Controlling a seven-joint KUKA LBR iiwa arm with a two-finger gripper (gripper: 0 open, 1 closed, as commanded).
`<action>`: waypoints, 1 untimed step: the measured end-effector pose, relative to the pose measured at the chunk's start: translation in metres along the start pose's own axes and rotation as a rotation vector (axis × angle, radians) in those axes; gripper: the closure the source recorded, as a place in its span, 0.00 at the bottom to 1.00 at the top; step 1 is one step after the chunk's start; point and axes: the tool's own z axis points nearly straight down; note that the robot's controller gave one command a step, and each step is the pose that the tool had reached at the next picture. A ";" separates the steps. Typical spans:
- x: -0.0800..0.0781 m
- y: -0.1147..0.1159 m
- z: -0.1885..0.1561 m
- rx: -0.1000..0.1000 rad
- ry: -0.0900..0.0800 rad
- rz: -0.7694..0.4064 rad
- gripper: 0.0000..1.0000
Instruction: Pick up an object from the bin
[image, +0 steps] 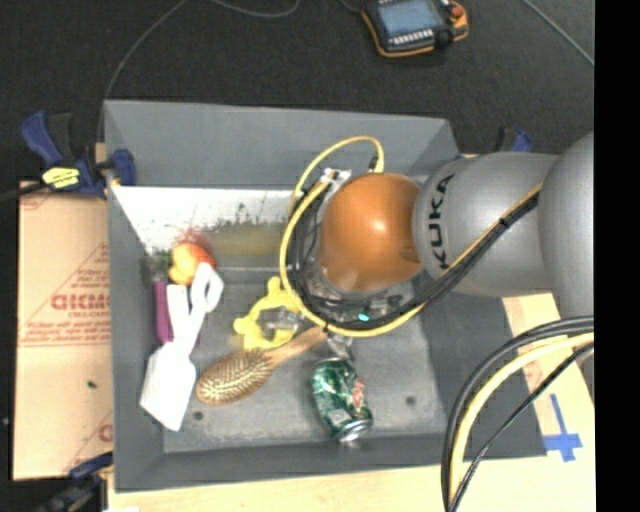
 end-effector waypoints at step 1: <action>0.003 0.007 0.000 0.004 -0.002 -0.244 0.00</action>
Offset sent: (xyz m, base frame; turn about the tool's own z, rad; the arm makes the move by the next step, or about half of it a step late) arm -0.0048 -0.0033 0.0812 -0.0129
